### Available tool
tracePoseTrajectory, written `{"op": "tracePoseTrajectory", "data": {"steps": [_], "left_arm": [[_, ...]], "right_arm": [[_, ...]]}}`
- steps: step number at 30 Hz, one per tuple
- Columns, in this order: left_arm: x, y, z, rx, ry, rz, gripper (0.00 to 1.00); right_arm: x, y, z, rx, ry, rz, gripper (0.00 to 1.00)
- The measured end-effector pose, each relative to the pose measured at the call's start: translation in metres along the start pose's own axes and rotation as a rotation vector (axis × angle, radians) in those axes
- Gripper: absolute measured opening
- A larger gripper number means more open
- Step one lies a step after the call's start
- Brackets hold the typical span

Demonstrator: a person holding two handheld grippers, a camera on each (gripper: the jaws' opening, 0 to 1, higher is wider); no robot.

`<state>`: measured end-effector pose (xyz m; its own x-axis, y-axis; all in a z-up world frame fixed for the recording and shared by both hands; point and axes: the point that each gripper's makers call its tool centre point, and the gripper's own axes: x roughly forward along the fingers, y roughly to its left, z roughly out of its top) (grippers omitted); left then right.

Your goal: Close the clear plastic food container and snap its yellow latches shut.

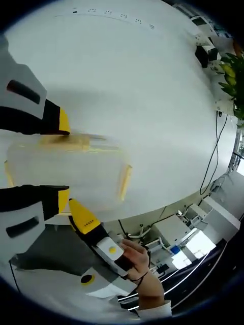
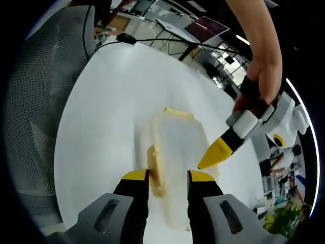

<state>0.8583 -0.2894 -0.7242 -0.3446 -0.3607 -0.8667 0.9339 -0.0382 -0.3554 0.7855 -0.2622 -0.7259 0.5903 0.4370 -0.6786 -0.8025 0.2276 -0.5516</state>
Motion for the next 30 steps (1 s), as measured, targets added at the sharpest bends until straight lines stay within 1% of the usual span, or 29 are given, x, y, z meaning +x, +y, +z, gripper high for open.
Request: {"op": "tracePoseTrajectory", "data": {"steps": [2,3,4,7,8,9,10,11,14,26,29,30], "left_arm": [[0.000,-0.001,-0.001,-0.001,0.008,0.002,0.30],[0.002,-0.008,-0.012,-0.054,0.061,-0.027,0.32],[0.007,-0.003,-0.006,-0.045,0.018,-0.023,0.33],[0.011,-0.002,-0.006,-0.058,0.015,-0.040,0.34],[0.014,-0.003,-0.007,-0.073,0.011,-0.049,0.35],[0.017,-0.010,-0.012,-0.140,0.036,-0.083,0.36],[0.017,-0.005,-0.007,-0.076,0.009,-0.067,0.37],[0.017,-0.006,-0.007,-0.095,0.013,-0.070,0.37],[0.017,-0.006,-0.006,-0.082,0.009,-0.071,0.36],[0.015,-0.006,0.001,-0.072,0.001,-0.070,0.36],[0.014,-0.006,0.003,-0.070,0.000,-0.068,0.37],[0.013,-0.005,0.004,-0.061,0.000,-0.057,0.38]], "right_arm": [[0.000,0.000,-0.001,0.001,0.003,-0.003,0.25],[0.001,0.000,0.000,0.004,0.002,-0.003,0.25],[0.000,-0.001,-0.001,0.004,0.003,-0.003,0.25],[-0.001,-0.001,-0.001,0.010,0.000,-0.006,0.24],[0.000,-0.002,0.000,0.007,0.000,-0.011,0.23],[0.004,-0.003,0.004,-0.043,-0.019,-0.023,0.23],[0.003,0.002,-0.001,-0.006,-0.003,-0.020,0.23],[0.003,0.003,-0.002,-0.002,-0.004,-0.020,0.23],[0.000,-0.003,0.000,0.002,-0.002,-0.021,0.23],[0.001,-0.001,-0.002,0.007,0.003,-0.015,0.22],[0.001,-0.001,-0.001,0.005,0.006,-0.019,0.23],[0.001,0.000,-0.001,0.000,0.007,-0.022,0.24]]}}
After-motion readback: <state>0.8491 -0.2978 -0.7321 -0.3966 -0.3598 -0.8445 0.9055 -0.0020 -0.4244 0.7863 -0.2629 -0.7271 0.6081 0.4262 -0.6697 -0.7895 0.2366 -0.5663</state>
